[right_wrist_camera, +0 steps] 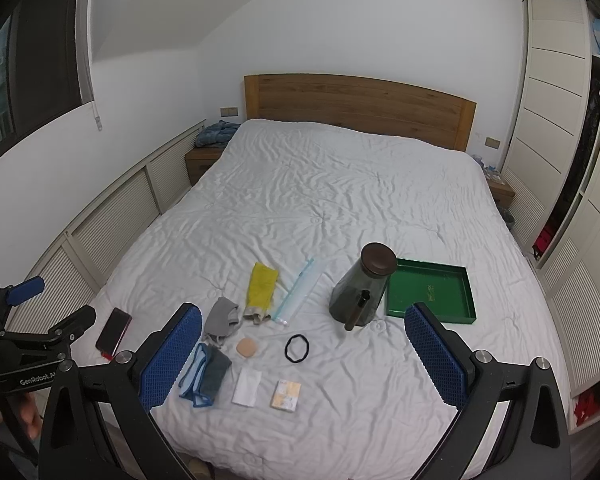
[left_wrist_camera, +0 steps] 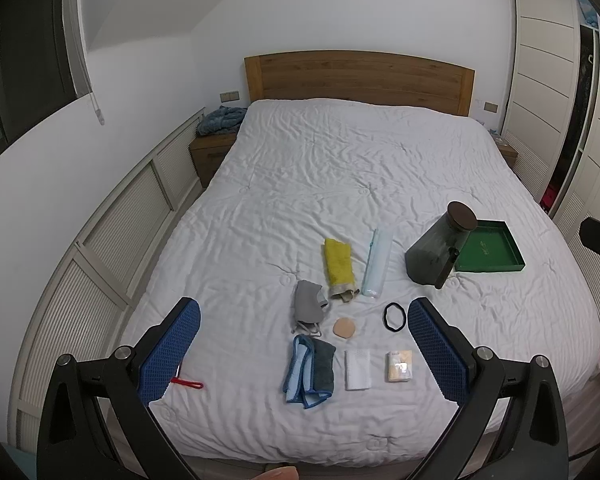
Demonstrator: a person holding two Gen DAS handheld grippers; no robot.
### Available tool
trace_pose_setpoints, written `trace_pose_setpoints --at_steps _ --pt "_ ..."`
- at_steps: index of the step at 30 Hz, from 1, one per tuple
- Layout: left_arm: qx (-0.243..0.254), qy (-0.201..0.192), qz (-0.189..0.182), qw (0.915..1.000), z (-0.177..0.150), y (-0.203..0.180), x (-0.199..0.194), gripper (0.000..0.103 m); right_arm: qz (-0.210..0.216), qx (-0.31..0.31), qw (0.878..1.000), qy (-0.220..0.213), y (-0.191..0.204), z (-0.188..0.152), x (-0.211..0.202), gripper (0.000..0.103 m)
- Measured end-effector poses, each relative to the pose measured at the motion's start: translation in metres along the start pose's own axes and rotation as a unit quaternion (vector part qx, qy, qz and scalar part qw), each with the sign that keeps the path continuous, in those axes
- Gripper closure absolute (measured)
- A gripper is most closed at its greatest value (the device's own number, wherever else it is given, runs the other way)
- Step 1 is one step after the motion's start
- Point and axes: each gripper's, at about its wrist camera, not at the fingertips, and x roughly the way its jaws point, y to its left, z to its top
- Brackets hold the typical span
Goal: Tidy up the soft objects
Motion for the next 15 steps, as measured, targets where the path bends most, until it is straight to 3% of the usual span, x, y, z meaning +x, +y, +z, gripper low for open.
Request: trace_pose_setpoints --at_steps 15 --pt "-0.003 0.004 0.000 1.0000 -0.0043 0.0013 -0.0031 0.001 0.003 -0.001 1.000 0.004 0.0037 0.0012 0.0044 0.000"
